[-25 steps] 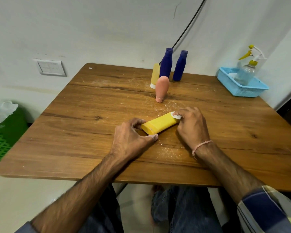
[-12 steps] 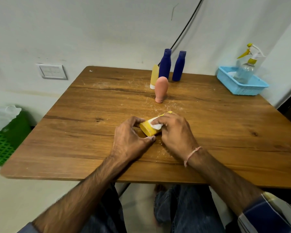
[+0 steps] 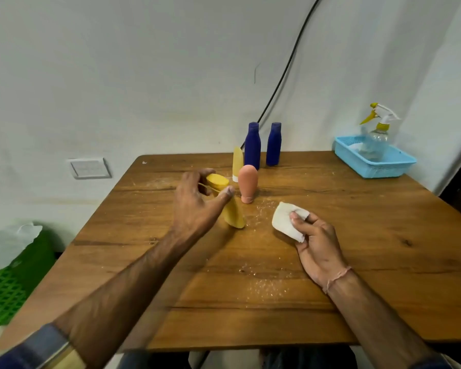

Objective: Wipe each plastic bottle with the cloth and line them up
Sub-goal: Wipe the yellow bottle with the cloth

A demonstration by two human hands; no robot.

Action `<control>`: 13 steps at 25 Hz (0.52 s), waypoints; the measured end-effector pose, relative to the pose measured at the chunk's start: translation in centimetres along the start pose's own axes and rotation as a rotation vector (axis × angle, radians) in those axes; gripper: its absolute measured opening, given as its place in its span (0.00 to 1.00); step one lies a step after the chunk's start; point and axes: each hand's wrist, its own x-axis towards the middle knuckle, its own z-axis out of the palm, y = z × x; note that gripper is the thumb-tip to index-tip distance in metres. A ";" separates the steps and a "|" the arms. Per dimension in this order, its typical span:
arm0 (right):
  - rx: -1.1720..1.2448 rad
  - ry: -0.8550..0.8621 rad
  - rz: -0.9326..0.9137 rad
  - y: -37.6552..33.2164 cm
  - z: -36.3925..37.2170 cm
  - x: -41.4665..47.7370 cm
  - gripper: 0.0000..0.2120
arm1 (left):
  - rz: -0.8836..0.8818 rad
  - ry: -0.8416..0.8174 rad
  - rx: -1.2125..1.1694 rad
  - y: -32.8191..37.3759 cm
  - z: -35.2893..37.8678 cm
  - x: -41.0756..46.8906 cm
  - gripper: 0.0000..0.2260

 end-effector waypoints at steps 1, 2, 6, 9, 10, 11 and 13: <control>-0.016 -0.021 -0.009 0.2 -0.1 0.0 0.11 | 0.016 -0.009 0.056 0.3 -0.2 2.0 0.28; -0.028 -0.034 -0.017 0.4 -0.1 0.0 0.11 | 0.035 -0.028 0.104 0.7 -0.4 3.9 0.28; -0.061 -0.017 -0.061 0.8 -0.4 0.4 0.10 | 0.064 -0.107 0.209 1.7 -0.5 10.3 0.27; -0.086 -0.037 -0.059 0.8 -0.4 0.4 0.11 | 0.027 -0.132 0.245 1.2 0.1 12.5 0.26; -0.101 -0.049 -0.068 0.8 -0.4 0.3 0.12 | 0.009 -0.137 0.244 0.9 0.3 12.8 0.26; -0.117 -0.056 -0.085 0.9 -0.4 0.3 0.12 | -0.005 -0.146 0.246 0.4 0.5 12.9 0.26; -0.137 -0.065 -0.116 1.1 -0.4 0.4 0.13 | -0.019 -0.165 0.255 -0.5 0.7 13.0 0.27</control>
